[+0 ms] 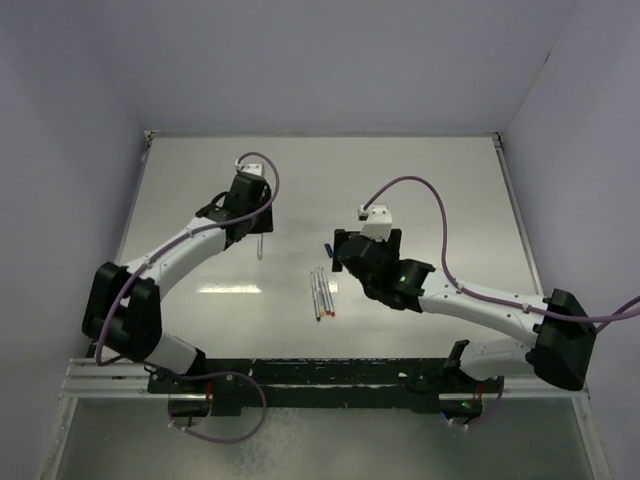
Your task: Insert the pens into the pen caps
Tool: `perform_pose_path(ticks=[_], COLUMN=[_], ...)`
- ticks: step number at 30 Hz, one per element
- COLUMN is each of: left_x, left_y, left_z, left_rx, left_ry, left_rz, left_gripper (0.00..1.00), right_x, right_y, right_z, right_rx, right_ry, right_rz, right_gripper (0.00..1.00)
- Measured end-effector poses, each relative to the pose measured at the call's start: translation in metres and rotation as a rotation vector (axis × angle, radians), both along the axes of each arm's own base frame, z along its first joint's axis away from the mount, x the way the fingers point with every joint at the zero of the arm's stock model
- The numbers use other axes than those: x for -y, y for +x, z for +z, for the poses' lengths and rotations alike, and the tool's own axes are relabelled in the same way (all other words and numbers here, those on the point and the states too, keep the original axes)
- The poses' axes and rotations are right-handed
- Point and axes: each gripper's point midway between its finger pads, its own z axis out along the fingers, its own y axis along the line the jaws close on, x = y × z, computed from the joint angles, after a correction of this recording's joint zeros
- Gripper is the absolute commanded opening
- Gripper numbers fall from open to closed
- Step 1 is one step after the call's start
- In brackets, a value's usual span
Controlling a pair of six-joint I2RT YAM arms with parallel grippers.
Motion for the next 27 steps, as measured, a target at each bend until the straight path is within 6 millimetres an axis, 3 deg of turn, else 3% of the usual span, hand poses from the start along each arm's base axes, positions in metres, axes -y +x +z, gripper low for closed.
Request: perform_pose_path(ticks=[3,6,8,12,19,27], left_x=[0.022,0.057,0.074,0.078,0.105,0.13], left_y=[-0.022,-0.047,-0.07,-0.102,-0.133,-0.158], left_z=[0.032,0.033,0.019,-0.01,-0.02,-0.055], left_rx=[0.088,0.088,0.045,-0.057,-0.119,-0.211], left_ry=[-0.022,-0.045,-0.059,-0.054,-0.042,0.068], left_rz=[-0.057,-0.15,-0.202,-0.215,-0.245,-0.251], left_gripper=[0.5,0.5,0.49,0.48,0.41,0.41], right_x=[0.007,0.015,0.018,0.036,0.054,0.063], right_y=[-0.002,-0.008,-0.011,-0.022,-0.03,-0.032], right_z=[-0.004,-0.01,-0.008,0.004,0.015,0.001], right_rx=[-0.013,-0.042,-0.04,0.001,0.044,0.013], right_ry=[-0.022,-0.036,-0.012,0.081,0.161,0.112], right_rz=[-0.021,-0.041,-0.05,-0.061,-0.096,-0.136], right_gripper=[1.0,1.0,0.99,0.95,0.92,0.91])
